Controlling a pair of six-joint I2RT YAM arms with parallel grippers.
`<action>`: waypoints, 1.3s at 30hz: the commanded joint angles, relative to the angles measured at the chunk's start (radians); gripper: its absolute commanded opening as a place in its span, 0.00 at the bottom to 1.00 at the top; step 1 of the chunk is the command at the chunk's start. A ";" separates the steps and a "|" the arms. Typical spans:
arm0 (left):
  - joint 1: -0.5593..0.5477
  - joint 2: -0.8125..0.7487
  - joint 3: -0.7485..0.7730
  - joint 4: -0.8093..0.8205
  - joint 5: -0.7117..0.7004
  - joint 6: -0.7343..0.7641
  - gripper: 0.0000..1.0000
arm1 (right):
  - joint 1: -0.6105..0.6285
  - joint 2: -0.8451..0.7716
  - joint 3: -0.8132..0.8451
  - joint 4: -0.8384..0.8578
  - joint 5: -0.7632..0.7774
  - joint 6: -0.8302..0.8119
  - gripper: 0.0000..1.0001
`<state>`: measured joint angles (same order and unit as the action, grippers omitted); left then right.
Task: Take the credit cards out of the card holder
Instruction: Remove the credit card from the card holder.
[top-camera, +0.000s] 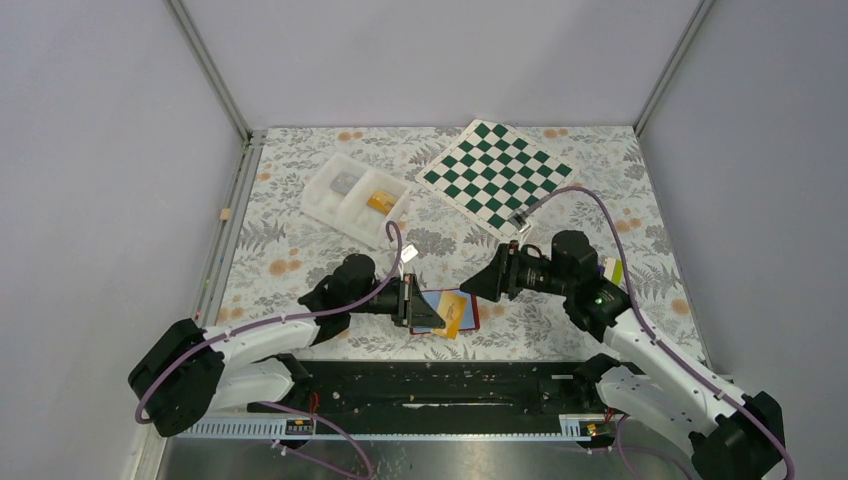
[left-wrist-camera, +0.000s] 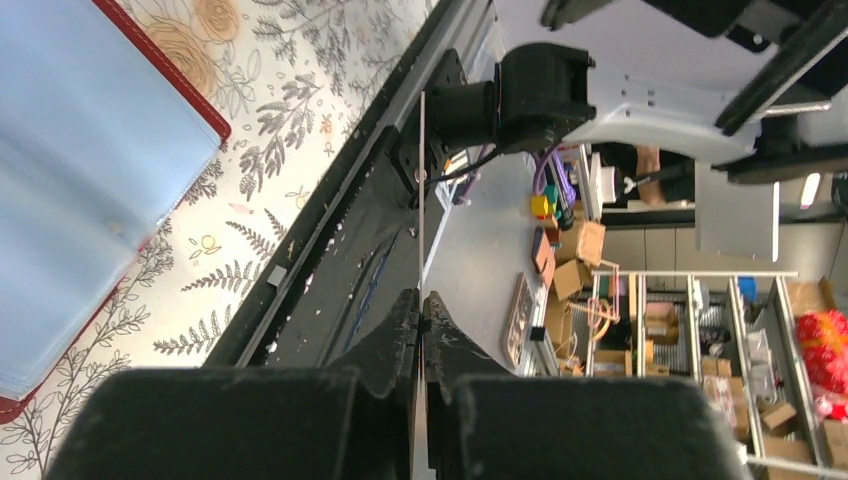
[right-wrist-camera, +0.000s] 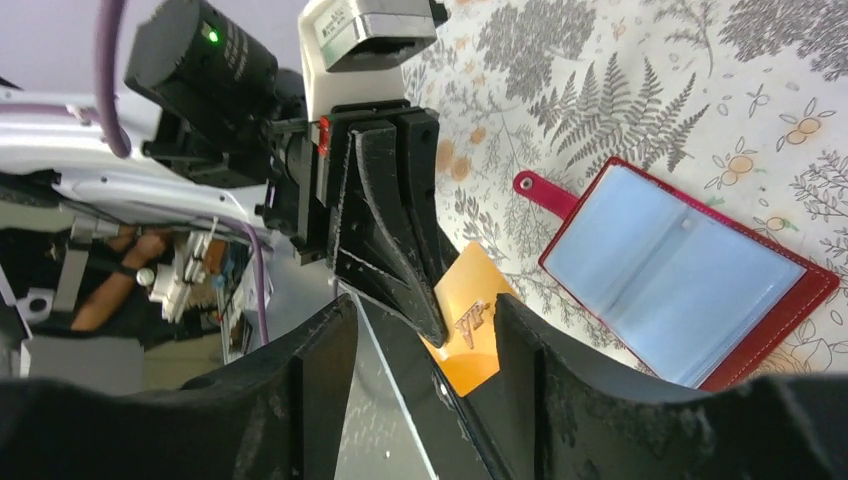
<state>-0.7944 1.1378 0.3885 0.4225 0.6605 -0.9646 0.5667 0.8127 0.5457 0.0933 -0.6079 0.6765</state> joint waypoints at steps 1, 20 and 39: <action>0.001 -0.036 0.072 -0.139 0.119 0.137 0.00 | -0.007 0.071 0.094 -0.128 -0.167 -0.141 0.60; -0.014 0.028 0.088 -0.014 0.203 0.076 0.00 | -0.005 0.390 0.166 0.012 -0.474 -0.137 0.54; -0.017 0.045 0.093 0.007 0.223 0.071 0.00 | -0.005 0.433 0.163 -0.058 -0.432 -0.187 0.61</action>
<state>-0.8101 1.1870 0.4458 0.3687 0.8639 -0.8970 0.5629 1.2407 0.6830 0.0628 -1.0458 0.5224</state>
